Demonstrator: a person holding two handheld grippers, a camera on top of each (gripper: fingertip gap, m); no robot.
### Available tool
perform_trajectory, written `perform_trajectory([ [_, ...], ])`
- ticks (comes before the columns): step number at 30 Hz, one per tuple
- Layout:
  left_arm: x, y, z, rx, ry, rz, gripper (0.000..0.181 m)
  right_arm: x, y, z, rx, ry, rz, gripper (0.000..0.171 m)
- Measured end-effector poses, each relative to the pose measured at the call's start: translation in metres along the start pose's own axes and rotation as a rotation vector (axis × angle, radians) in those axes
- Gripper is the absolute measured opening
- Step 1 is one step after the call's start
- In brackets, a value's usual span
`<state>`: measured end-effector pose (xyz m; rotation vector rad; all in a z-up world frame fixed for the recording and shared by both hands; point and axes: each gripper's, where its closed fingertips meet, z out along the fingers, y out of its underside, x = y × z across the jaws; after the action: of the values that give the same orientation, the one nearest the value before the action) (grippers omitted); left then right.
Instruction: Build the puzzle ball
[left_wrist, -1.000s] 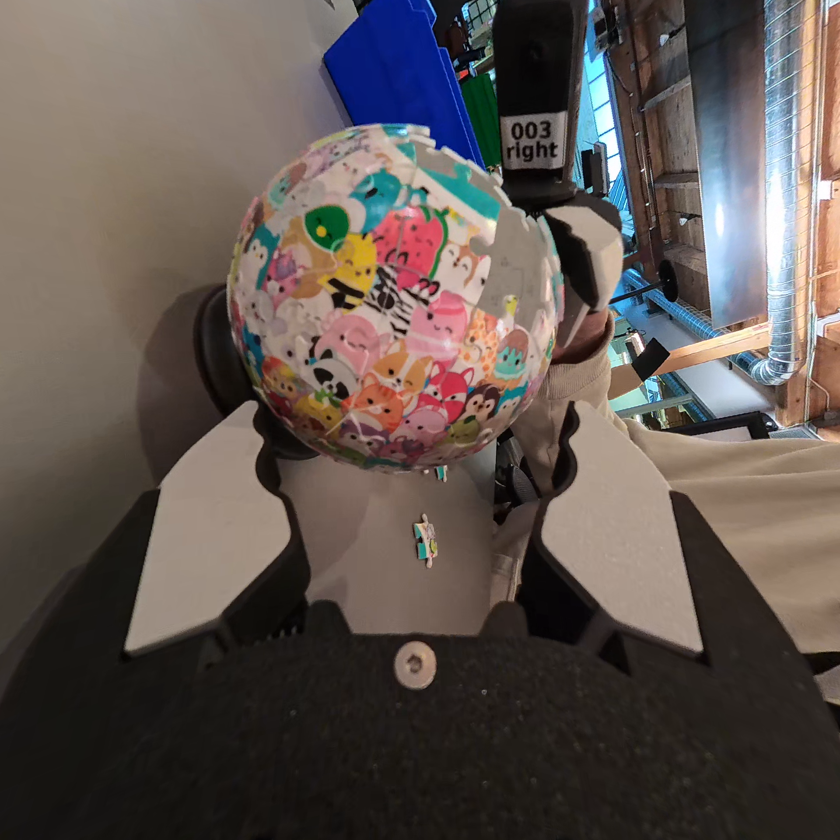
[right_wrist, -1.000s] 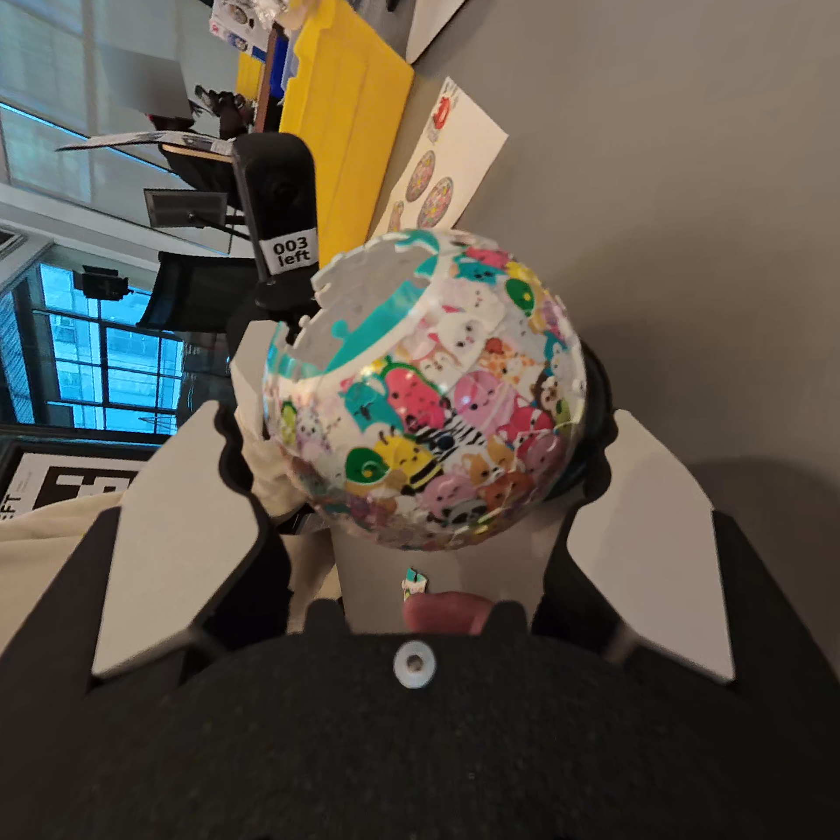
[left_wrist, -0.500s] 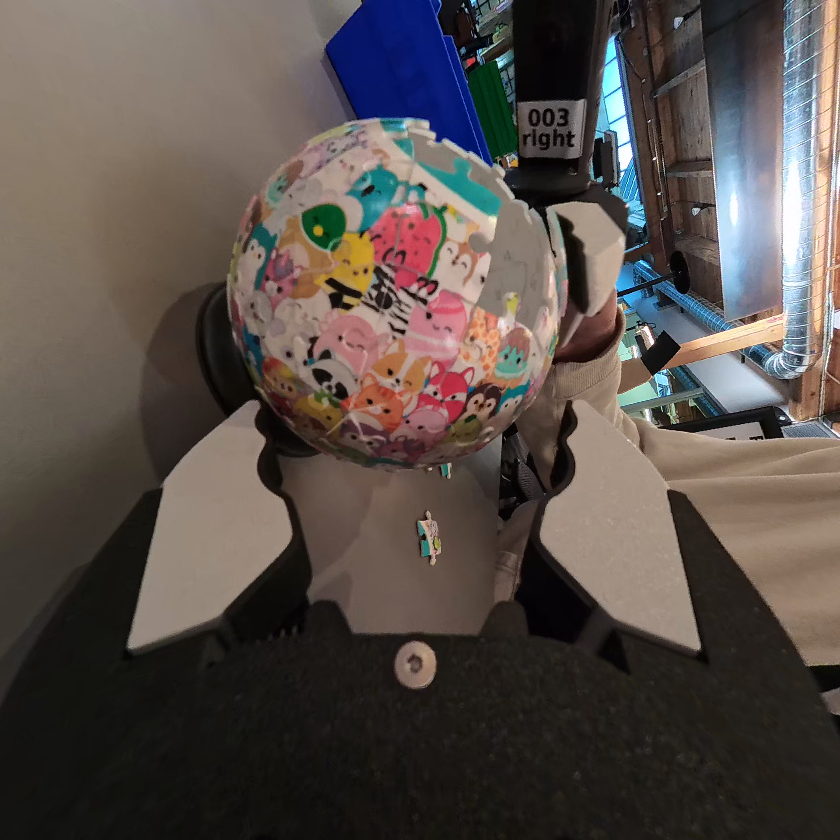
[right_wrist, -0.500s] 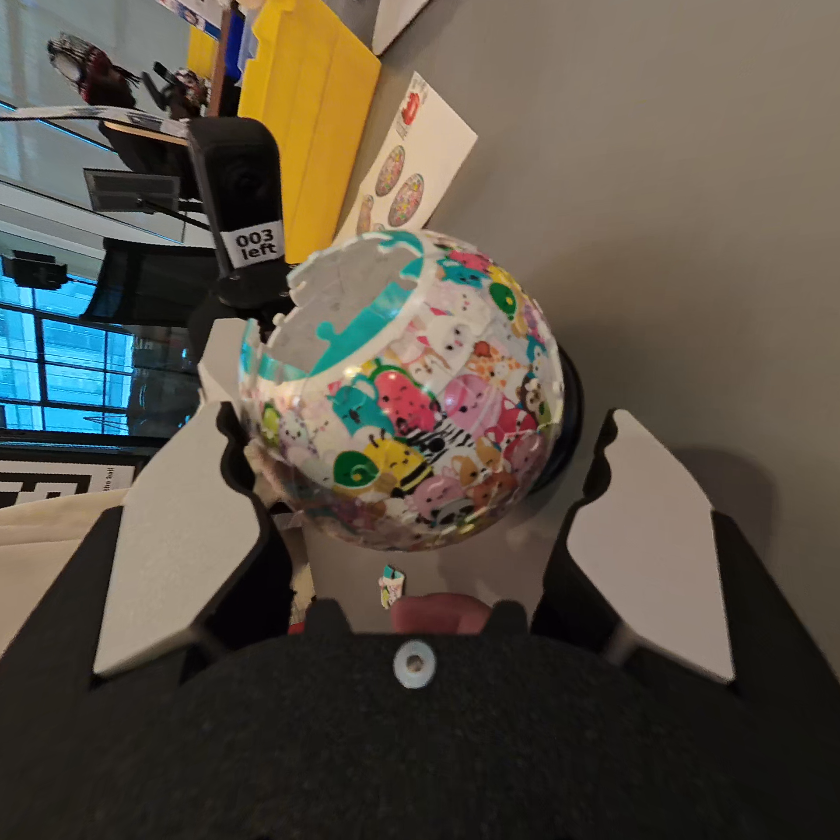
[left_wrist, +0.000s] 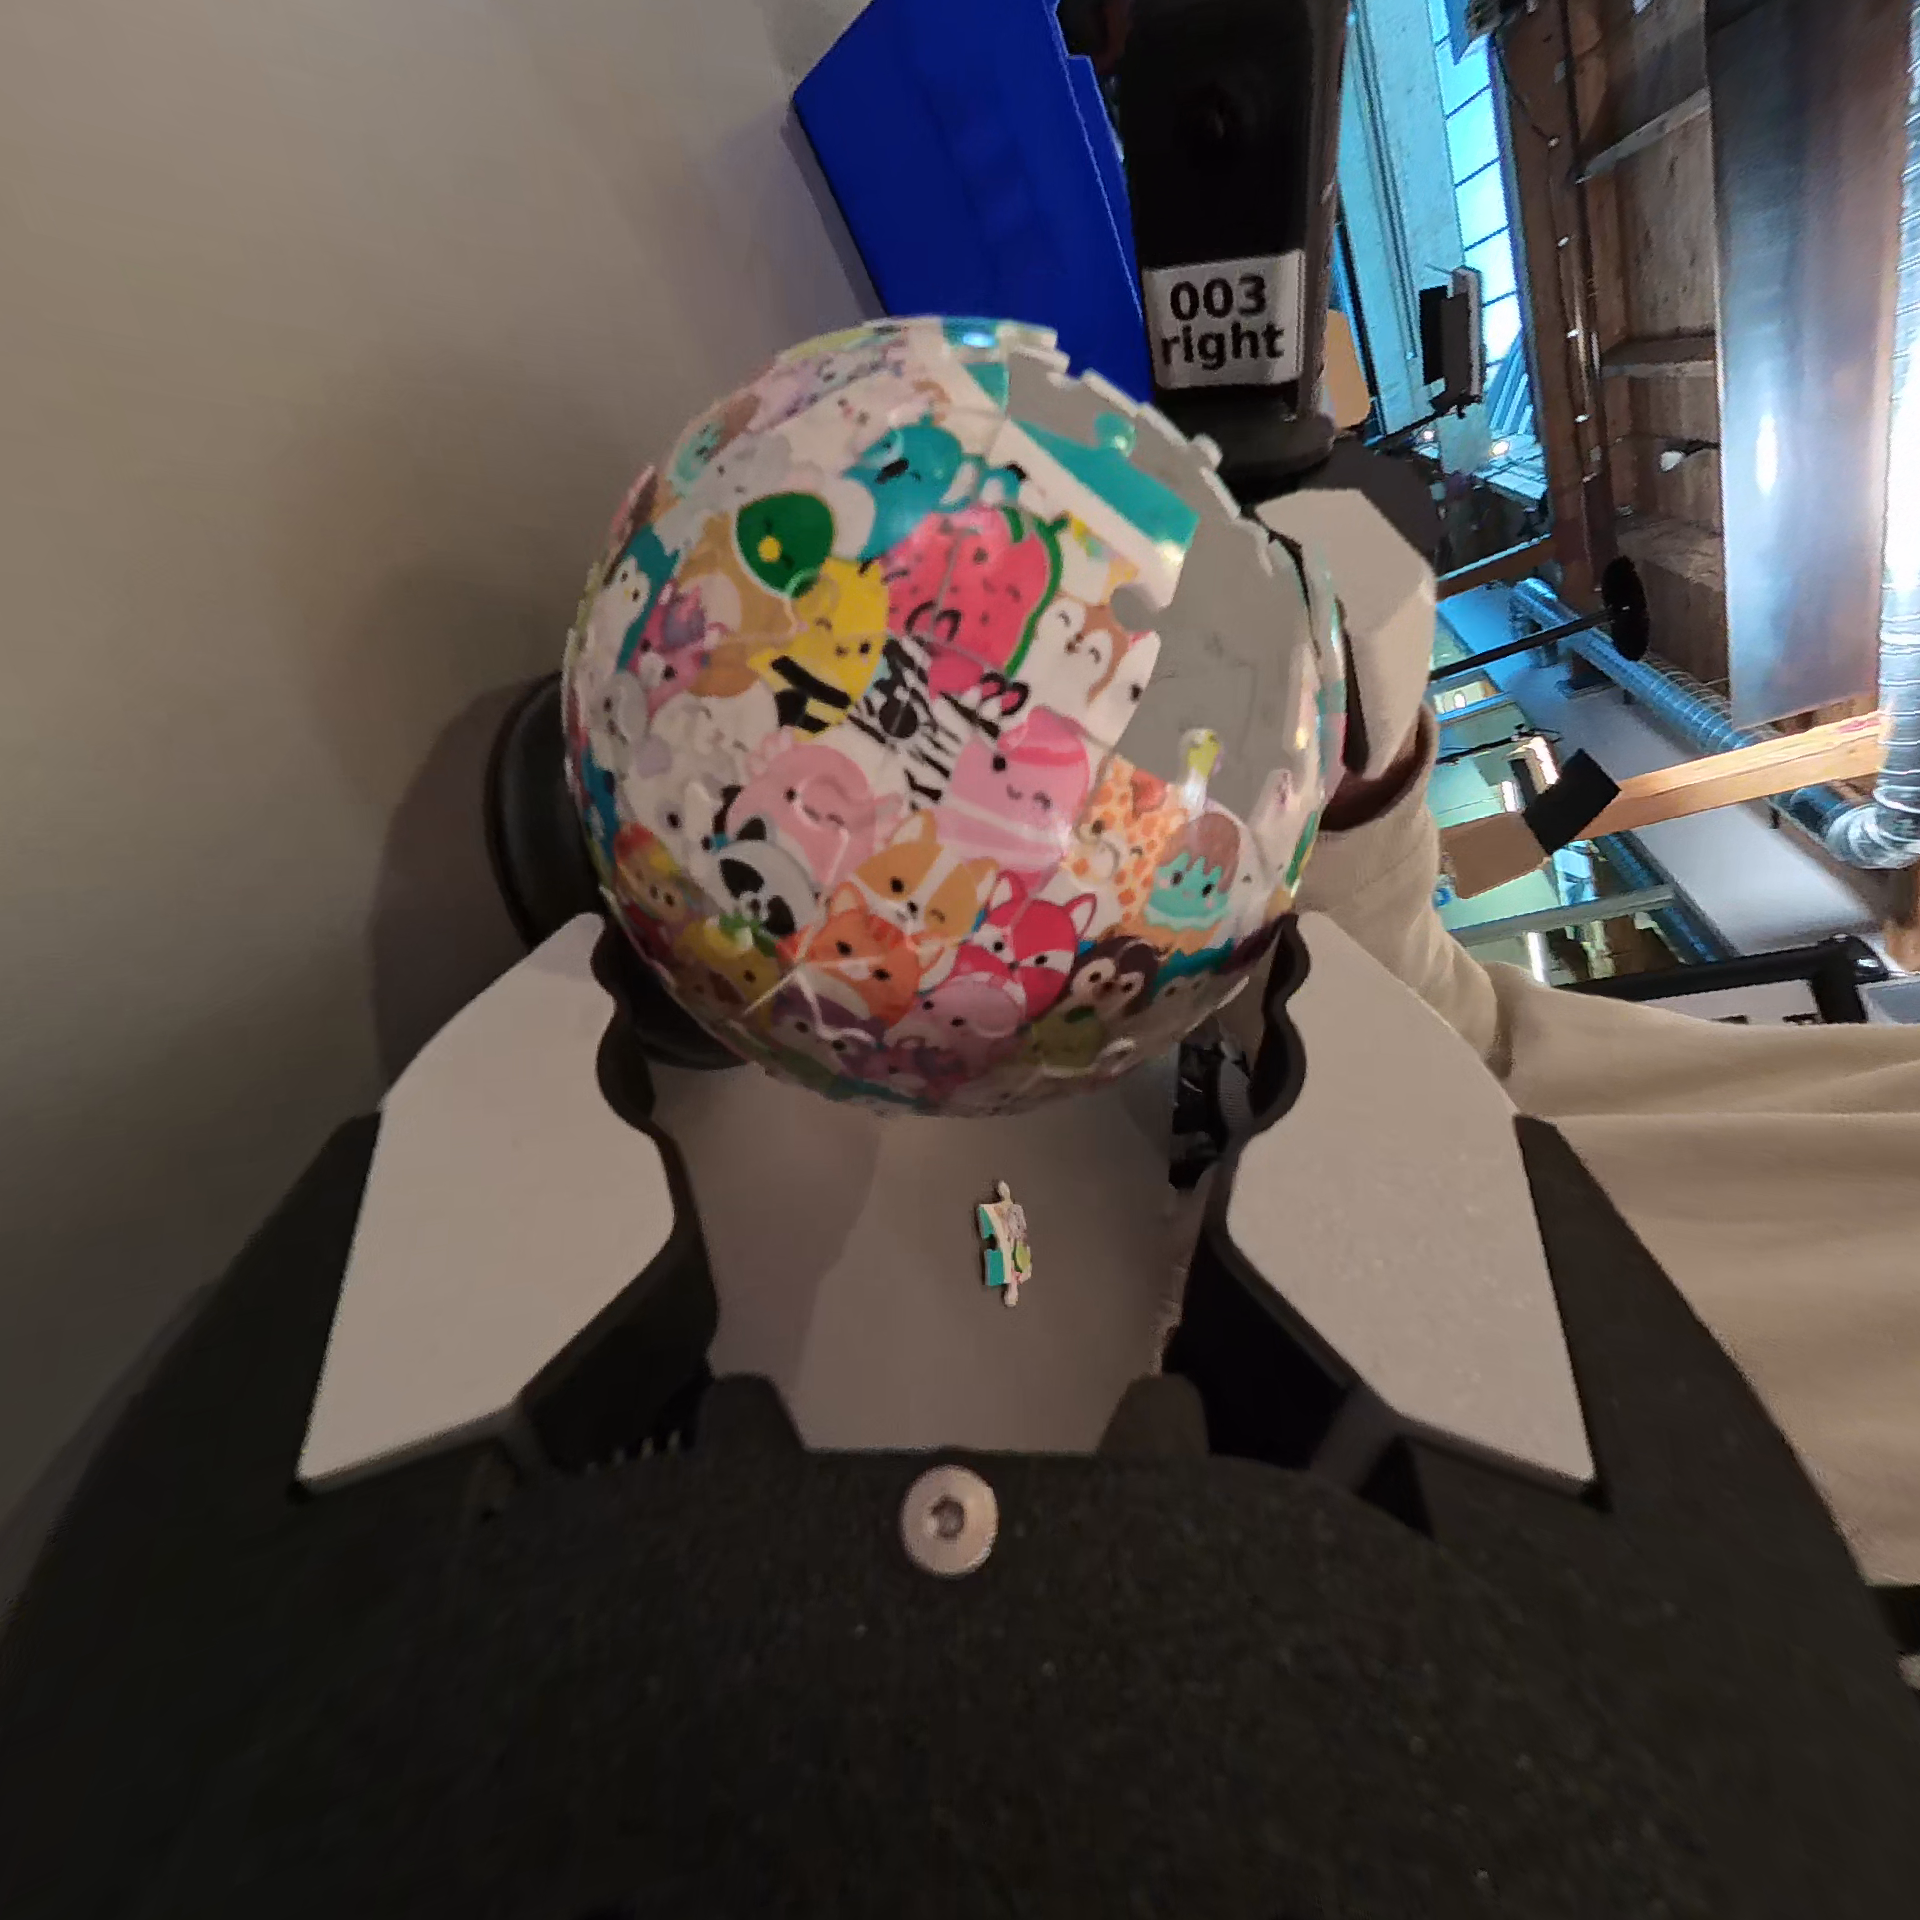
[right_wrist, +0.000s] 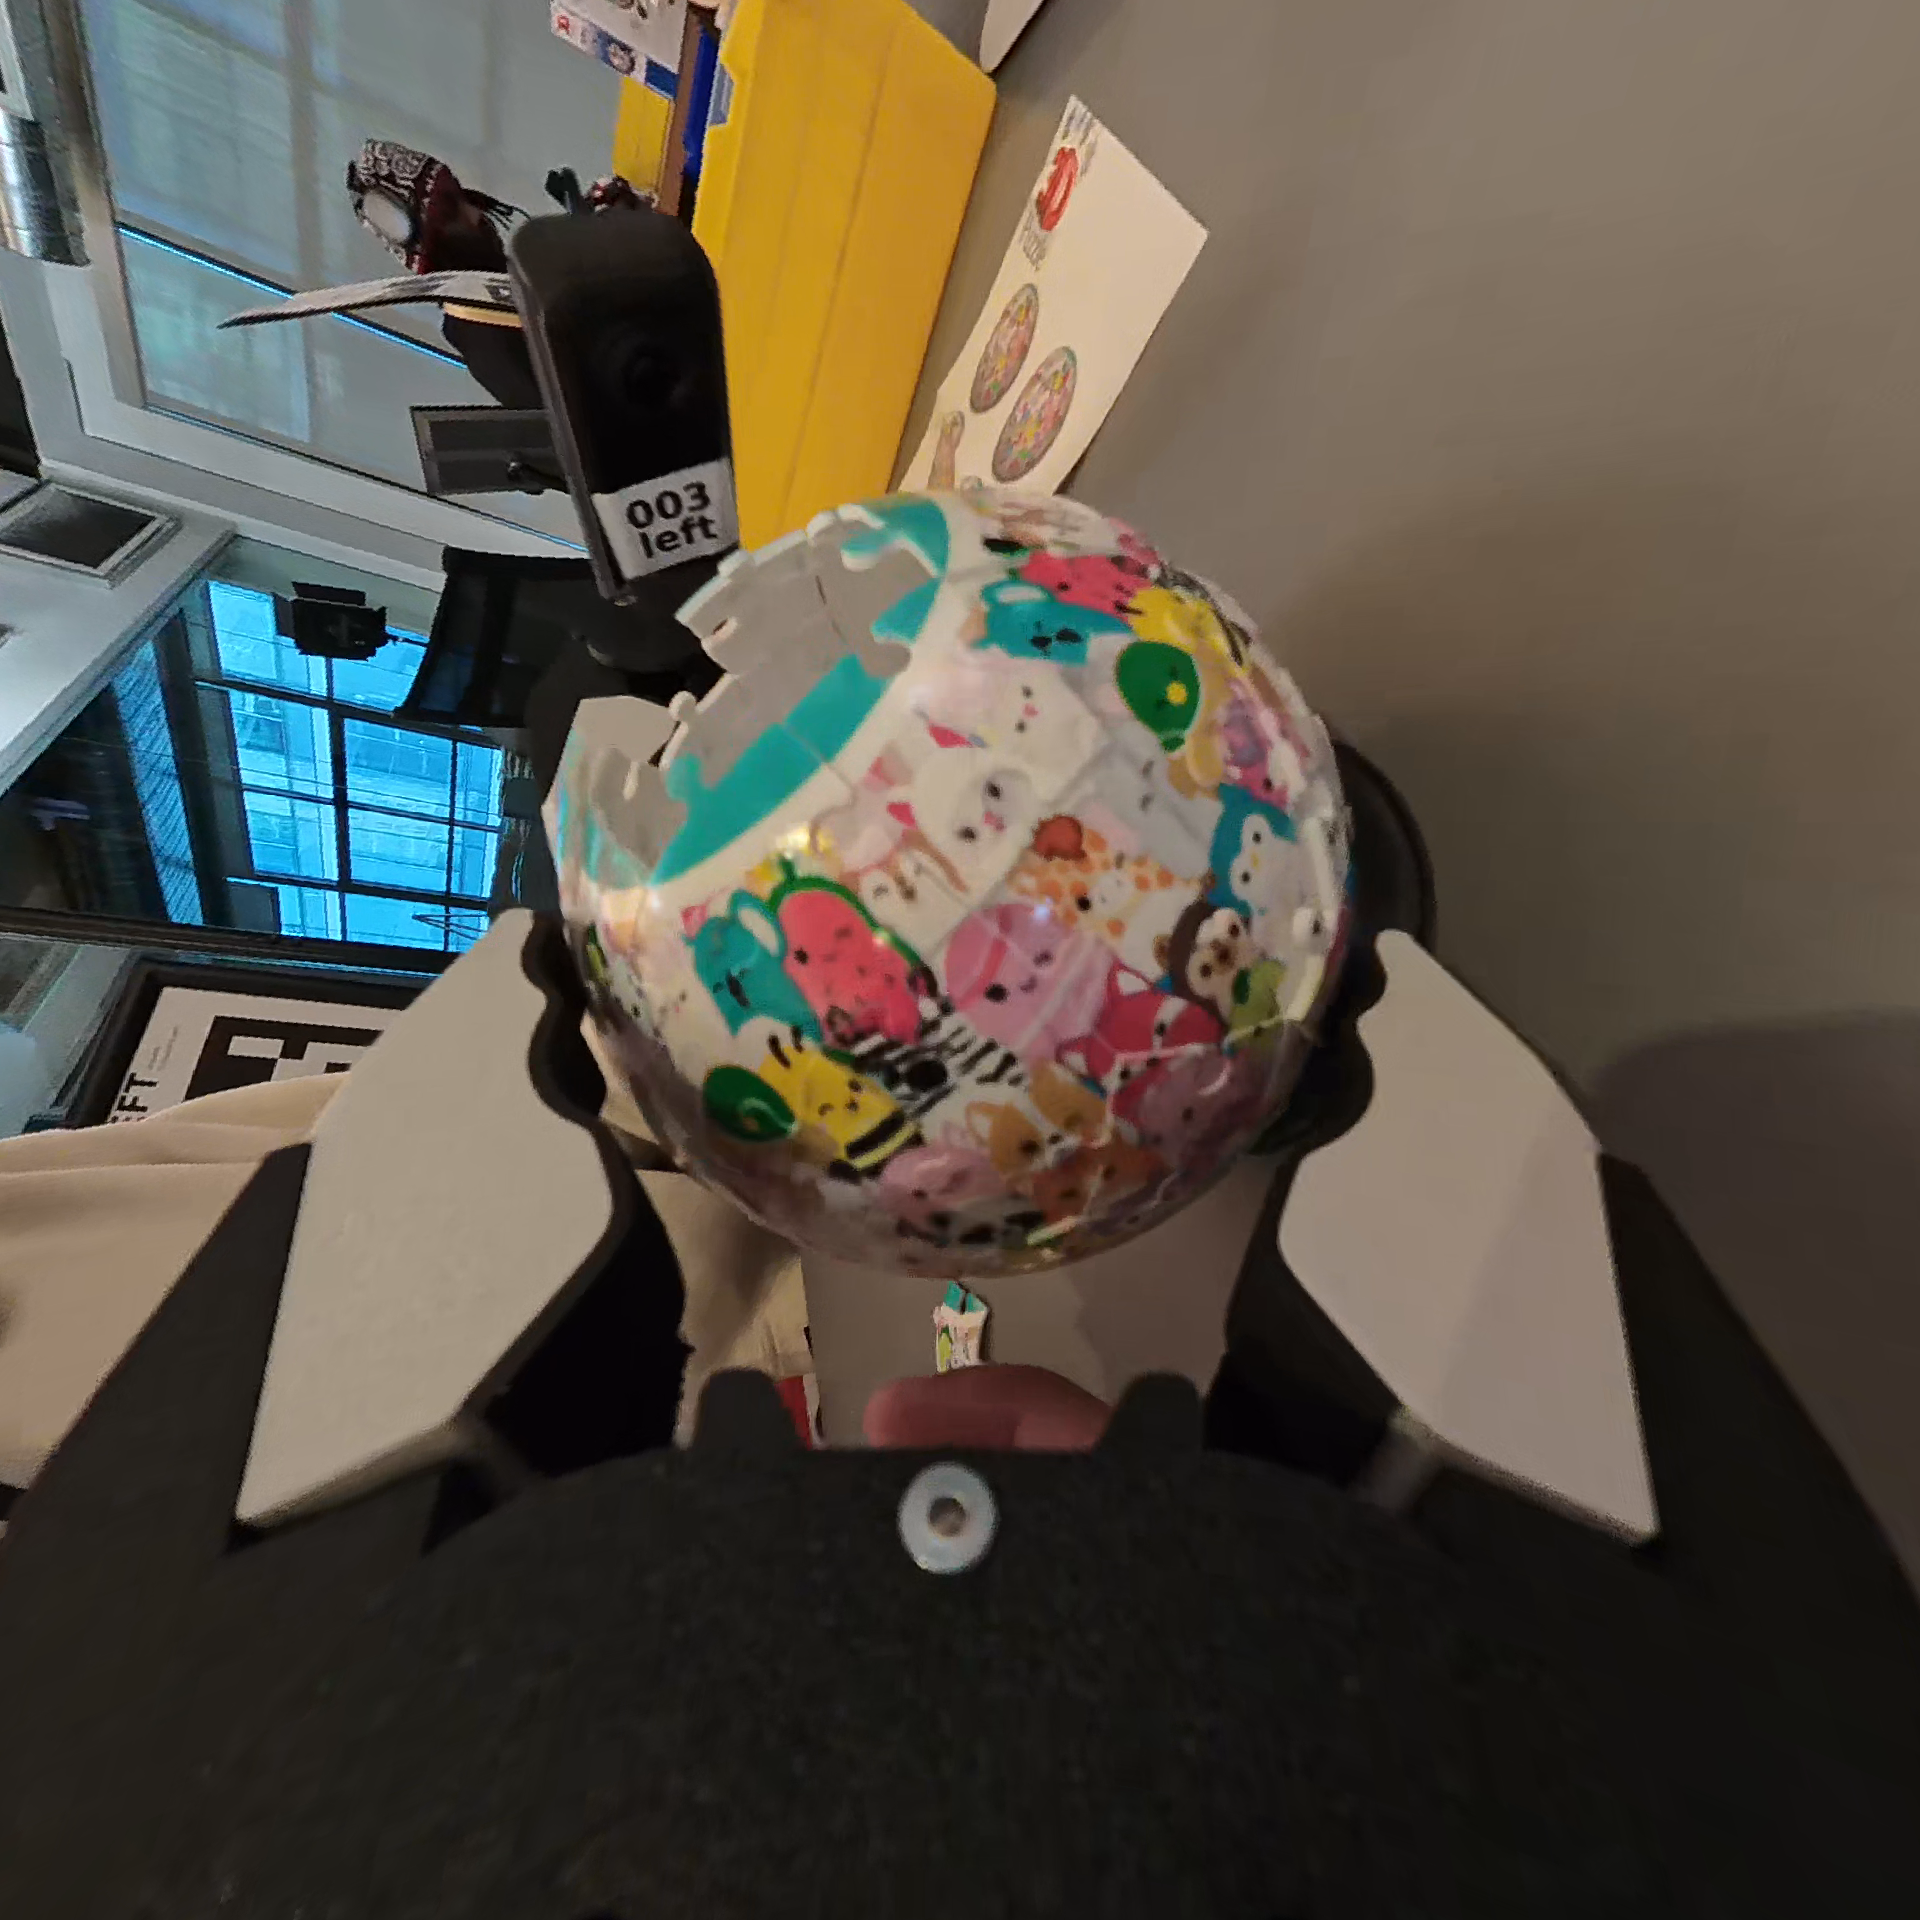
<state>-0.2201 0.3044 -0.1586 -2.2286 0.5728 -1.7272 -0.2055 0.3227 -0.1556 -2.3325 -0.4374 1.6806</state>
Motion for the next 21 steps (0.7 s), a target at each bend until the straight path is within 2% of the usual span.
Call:
perform_trajectory([
  [9, -0.0012, -0.0081, -0.0002, 0.028, -0.057, 0.112, 0.122, 0.0003, -0.0086, 0.0041, 0.049, 0.033, -0.156, 0.134],
  [12, -0.0011, -0.0085, -0.0020, 0.043, -0.027, 0.110, 0.120, 0.0014, -0.0070, 0.0044, 0.052, 0.029, -0.191, 0.134],
  [14, -0.0024, -0.0088, -0.0040, 0.043, 0.004, 0.084, 0.111, 0.0007, -0.0060, 0.0048, 0.046, 0.010, -0.162, 0.138],
  [17, -0.0030, -0.0094, -0.0038, 0.039, 0.030, 0.056, 0.111, 0.0009, -0.0036, 0.0082, 0.020, 0.001, -0.109, 0.141],
  [21, -0.0015, -0.0100, -0.0027, 0.041, -0.013, 0.111, 0.115, 0.0004, -0.0026, 0.0102, 0.011, 0.042, -0.202, 0.142],
])
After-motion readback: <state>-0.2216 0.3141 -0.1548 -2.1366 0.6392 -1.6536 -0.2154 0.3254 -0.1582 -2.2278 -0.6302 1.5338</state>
